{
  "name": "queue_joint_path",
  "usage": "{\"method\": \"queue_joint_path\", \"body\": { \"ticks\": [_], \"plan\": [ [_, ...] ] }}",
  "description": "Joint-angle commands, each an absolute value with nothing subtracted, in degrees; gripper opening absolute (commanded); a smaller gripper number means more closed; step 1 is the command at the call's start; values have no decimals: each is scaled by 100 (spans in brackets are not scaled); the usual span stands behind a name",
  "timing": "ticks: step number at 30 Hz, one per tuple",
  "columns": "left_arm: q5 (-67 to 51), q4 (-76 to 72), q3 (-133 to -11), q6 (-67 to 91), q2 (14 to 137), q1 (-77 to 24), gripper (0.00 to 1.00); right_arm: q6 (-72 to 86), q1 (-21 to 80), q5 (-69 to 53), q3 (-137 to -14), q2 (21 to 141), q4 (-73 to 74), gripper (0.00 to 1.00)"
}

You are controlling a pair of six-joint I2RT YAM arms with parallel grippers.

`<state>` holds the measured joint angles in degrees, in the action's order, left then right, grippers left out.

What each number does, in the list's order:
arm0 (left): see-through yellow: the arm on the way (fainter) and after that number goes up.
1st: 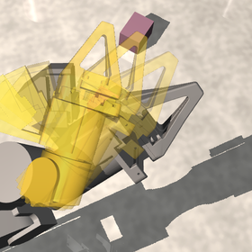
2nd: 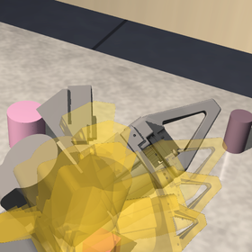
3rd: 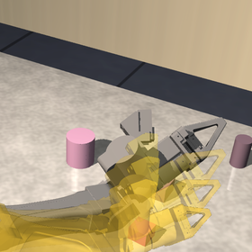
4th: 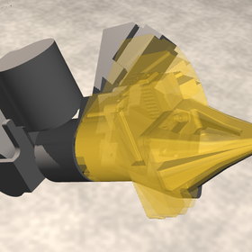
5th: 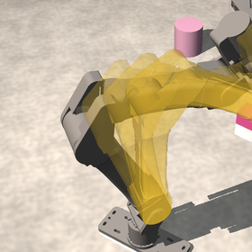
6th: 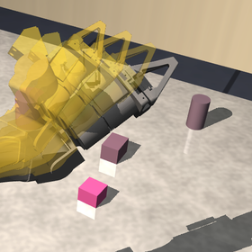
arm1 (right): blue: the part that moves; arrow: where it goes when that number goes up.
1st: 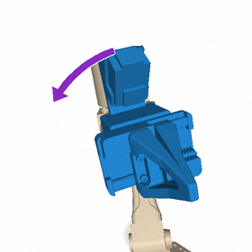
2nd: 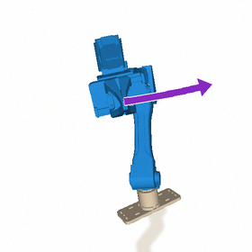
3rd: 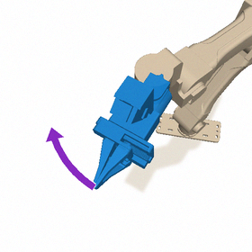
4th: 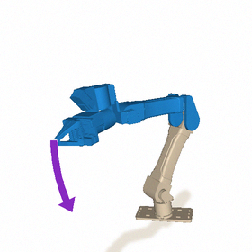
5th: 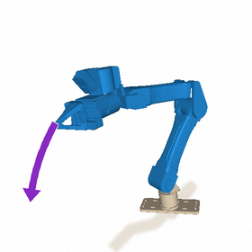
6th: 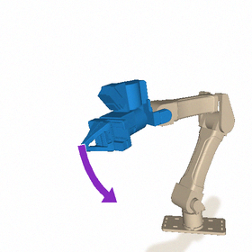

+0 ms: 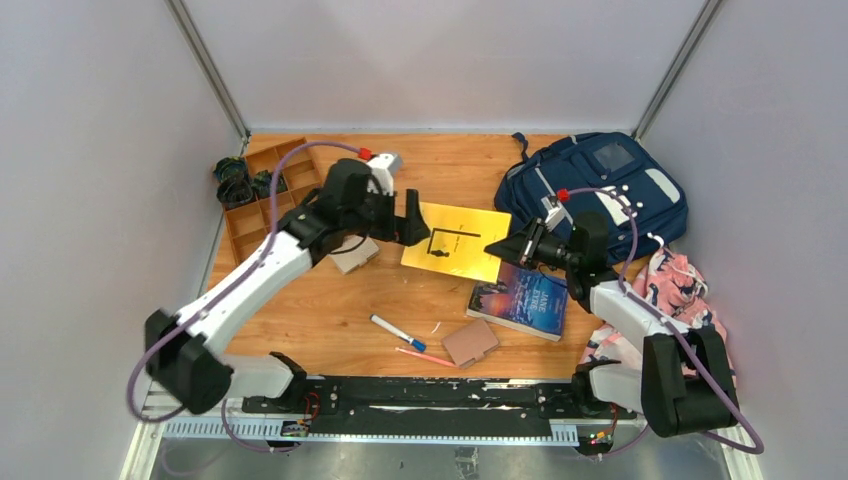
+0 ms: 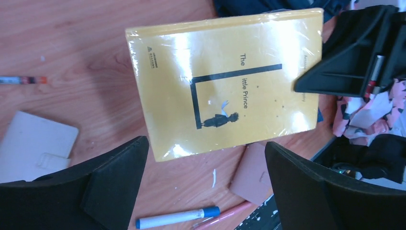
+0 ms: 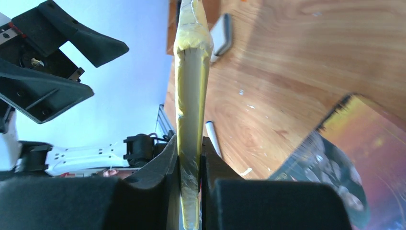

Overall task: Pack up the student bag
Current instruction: Pick up the book from the center of the board, then place the book in the student bag.

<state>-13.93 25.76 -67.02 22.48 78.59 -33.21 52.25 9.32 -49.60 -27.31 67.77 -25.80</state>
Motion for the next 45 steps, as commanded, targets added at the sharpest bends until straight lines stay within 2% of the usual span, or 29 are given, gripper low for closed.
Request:
{"method": "queue_joint_path", "body": {
  "ticks": [1, 5, 11, 12, 19, 23, 25, 28, 30, 31, 32, 33, 34, 36, 38, 39, 40, 42, 45],
  "plan": [
    [-1098, 3126, -6355, 2008, 6948, -3069, 100, 5613, 870, -5850, -3031, 6671, -4238, 0],
    [-3109, 2662, -5965, 2529, 6711, -2131, 100, 6259, 870, -6200, -3151, 6949, -5305, 0],
    [-4120, 1855, -5544, 3047, 6567, -1813, 100, 8590, 885, -6503, -3267, 7951, -8861, 0],
    [-4377, 1634, -5503, 3168, 6590, -1811, 100, 8858, 909, -6521, -3307, 8120, -9108, 0],
    [-5347, -1094, -4880, 5020, 6540, -1803, 95, 8750, 1338, -6583, -3486, 8388, -9141, 0],
    [-5360, -1454, -4922, 5303, 6589, -1802, 89, 8728, 1423, -6525, -3564, 8503, -9138, 0],
    [-5360, -1543, -5068, 5342, 6659, -1802, 78, 8726, 1445, -6446, -3583, 8569, -9132, 0],
    [-5317, -1561, -5197, 5397, 6740, -1802, 55, 8728, 1459, -6353, -3621, 8643, -9134, 0],
    [-5270, -1637, -5203, 5476, 6739, -1802, 26, 8676, 1459, -6277, -3633, 8702, -9007, 0],
    [-5232, -1679, -5208, 5544, 6729, -1790, 7, 8615, 1455, -6274, -3675, 8754, -8822, 9],
    [-5200, -1694, -5234, 5588, 6722, -1752, 0, 8493, 1439, -6320, -3745, 8804, -8554, 26],
    [-5158, -1696, -5264, 5654, 6699, -1679, 0, 8372, 1402, -6345, -3812, 8836, -8318, 40],
    [-5091, -1692, -5290, 5733, 6646, -1543, 0, 8169, 1315, -6352, -3885, 8830, -7873, 51],
    [-4856, -1279, -5418, 5701, 6540, -1127, 0, 7289, 1159, -6280, -4078, 8632, -6320, 60],
    [-4312, 36, -5781, 5055, 6453, -757, 0, 5074, 1135, -5480, -4586, 8179, -2980, 63],
    [-3855, 864, -6030, 4601, 6433, -662, 0, 3795, 1269, -4433, -5070, 7970, -968, 66],
    [-3448, 1472, -6221, 4269, 6418, -619, 0, 2816, 1477, -3339, -5494, 7875, 340, 68],
    [-3000, 1983, -6356, 3984, 6386, -585, 0, 1913, 1783, -1542, -6177, 7929, 1659, 69],
    [-2776, 2046, -6276, 3939, 6323, -577, 0, 1486, 1818, -87, -6749, 8250, 2472, 68]
  ]
}}
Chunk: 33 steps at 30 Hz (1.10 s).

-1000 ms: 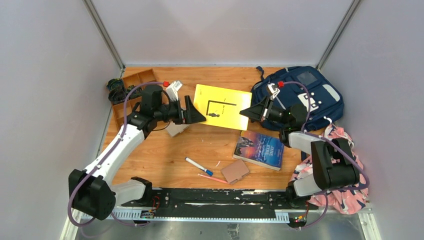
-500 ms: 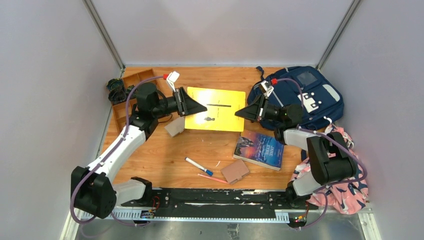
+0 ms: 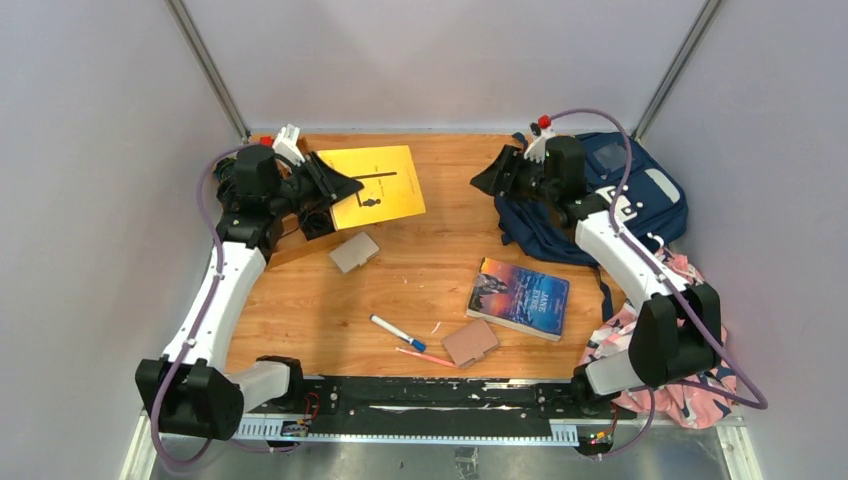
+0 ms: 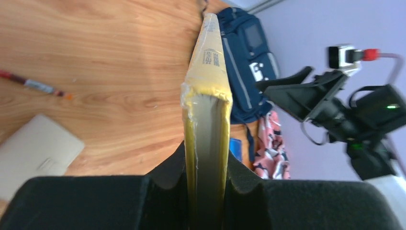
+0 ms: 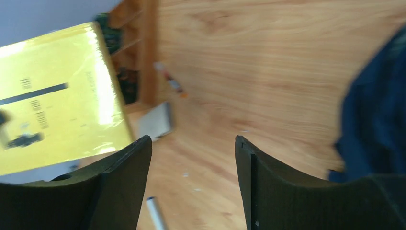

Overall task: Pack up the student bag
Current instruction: Place the book in the student bag.

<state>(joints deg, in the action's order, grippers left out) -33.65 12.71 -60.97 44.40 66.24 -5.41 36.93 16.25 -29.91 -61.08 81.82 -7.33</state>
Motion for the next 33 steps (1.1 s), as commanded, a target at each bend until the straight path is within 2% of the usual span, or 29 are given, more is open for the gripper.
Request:
{"method": "queue_joint_path", "body": {
  "ticks": [1, 5, 8, 14, 21, 28, 31, 33],
  "plan": [
    [-2866, 1992, -6230, 3908, 6310, -576, 0, 1367, 1811, 337, -6856, 8388, 2628, 66],
    [-3148, 1541, -5891, 3967, 6190, -584, 0, 927, 1797, 1112, -7244, 9005, 2962, 62],
    [-3281, 1321, -5689, 4008, 6144, -579, 0, 758, 1678, 1211, -7675, 9600, 3307, 59],
    [-3475, 1311, -5563, 3723, 6067, -585, 0, 696, 1305, 817, -8106, 10276, 3437, 58],
    [-3481, 1292, -5548, 3670, 6069, -580, 0, 815, 1134, 350, -8491, 10643, 3426, 51],
    [-3569, 1160, -5453, 3738, 6085, -579, 0, 829, 1081, -58, -8637, 11063, 3322, 51],
    [-3581, 1154, -5403, 3759, 6087, -582, 0, 854, 1079, -223, -8562, 11109, 3253, 57],
    [-3632, 1064, -5337, 3863, 6108, -581, 0, 858, 1081, -157, -8578, 11167, 3240, 57]
  ]
}}
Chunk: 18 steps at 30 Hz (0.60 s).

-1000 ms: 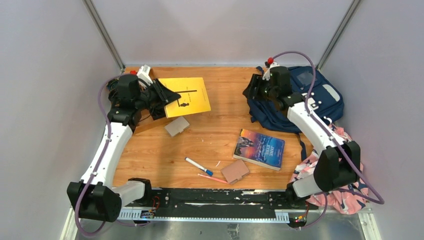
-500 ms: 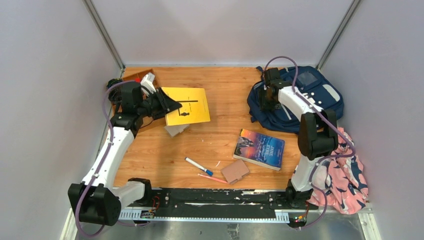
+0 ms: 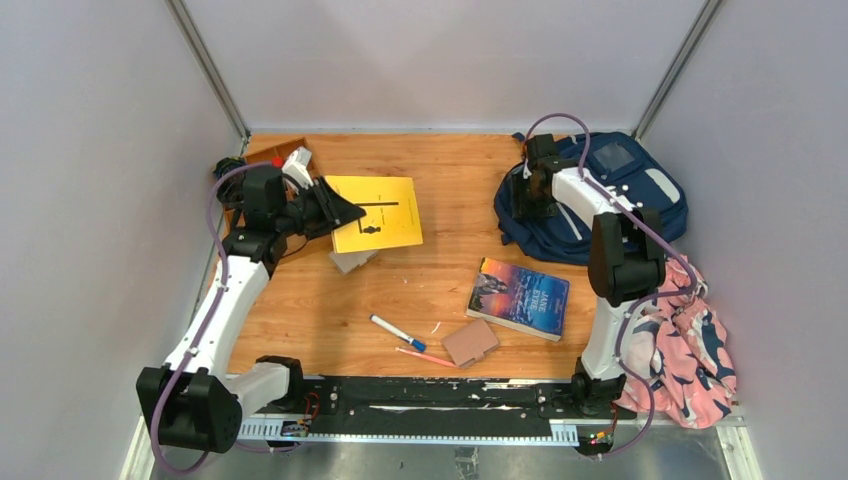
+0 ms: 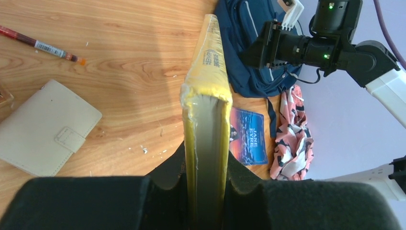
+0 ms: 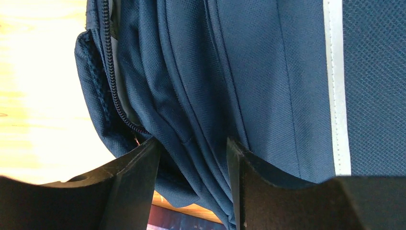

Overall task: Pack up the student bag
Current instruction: Place the book in the student bag.

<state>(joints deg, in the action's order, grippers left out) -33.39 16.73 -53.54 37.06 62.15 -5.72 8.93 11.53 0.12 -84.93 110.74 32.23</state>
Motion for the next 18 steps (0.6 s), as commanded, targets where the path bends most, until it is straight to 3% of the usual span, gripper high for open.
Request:
{"method": "queue_joint_path", "body": {
  "ticks": [1, 2, 4, 12, 18],
  "plan": [
    [-3680, 1006, -5306, 3907, 6130, -580, 0, 849, 1081, -132, -8604, 11192, 3243, 52],
    [-3735, 994, -5292, 3918, 6159, -581, 0, 848, 1081, -118, -8648, 11200, 3248, 39],
    [-3778, 1040, -5293, 3882, 6212, -581, 0, 878, 1085, -135, -8736, 11161, 3250, 2],
    [-3677, 774, -5172, 4034, 6322, -581, 0, 960, 1437, -1010, -10151, 11330, 3715, 0],
    [-3670, 579, -5168, 4192, 6471, -581, 0, 1397, 1942, -1988, -10500, 11148, 3533, 0]
  ]
}}
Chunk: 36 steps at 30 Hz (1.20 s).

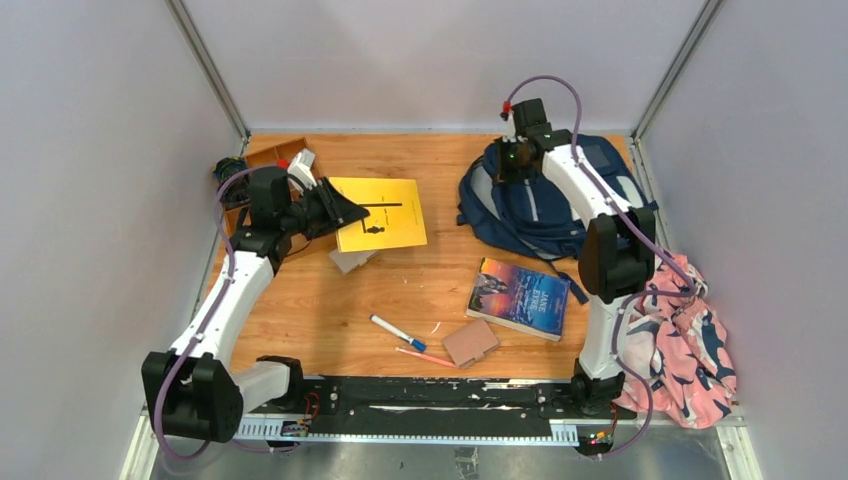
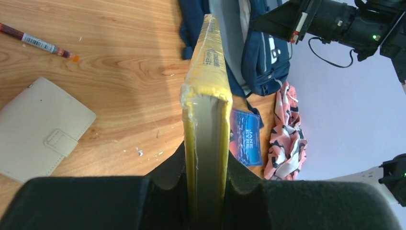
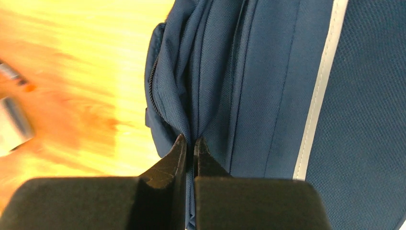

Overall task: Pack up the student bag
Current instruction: Place the book in the student bag.

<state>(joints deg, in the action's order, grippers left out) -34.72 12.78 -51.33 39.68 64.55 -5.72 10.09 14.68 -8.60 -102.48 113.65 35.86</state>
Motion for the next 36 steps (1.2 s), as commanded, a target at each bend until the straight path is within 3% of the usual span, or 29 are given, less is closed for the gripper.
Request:
{"method": "queue_joint_path", "body": {
  "ticks": [1, 7, 20, 24, 31, 36],
  "plan": [
    [-3651, 558, -5180, 4207, 6483, -587, 0, 1504, 1991, -2188, -10481, 11085, 3434, 0],
    [-3677, 227, -5207, 4125, 6791, -580, 0, 2371, 2023, -3149, -10153, 10640, 2516, 0],
    [-3266, -1777, -4949, 5943, 8285, -1180, 0, 3961, 1986, -4254, -9100, 10257, 133, 0],
    [-3077, -2959, -4948, 6712, 8950, -1587, 0, 4014, 1989, -4434, -8975, 10157, -73, 0],
    [-2488, -3205, -5979, 7274, 10291, -2388, 0, 3804, 2021, -4764, -8997, 10093, -147, 0],
    [-2332, -4292, -6266, 8023, 11084, -2680, 0, 3816, 2021, -5339, -9191, 10192, -133, 0]
  ]
}}
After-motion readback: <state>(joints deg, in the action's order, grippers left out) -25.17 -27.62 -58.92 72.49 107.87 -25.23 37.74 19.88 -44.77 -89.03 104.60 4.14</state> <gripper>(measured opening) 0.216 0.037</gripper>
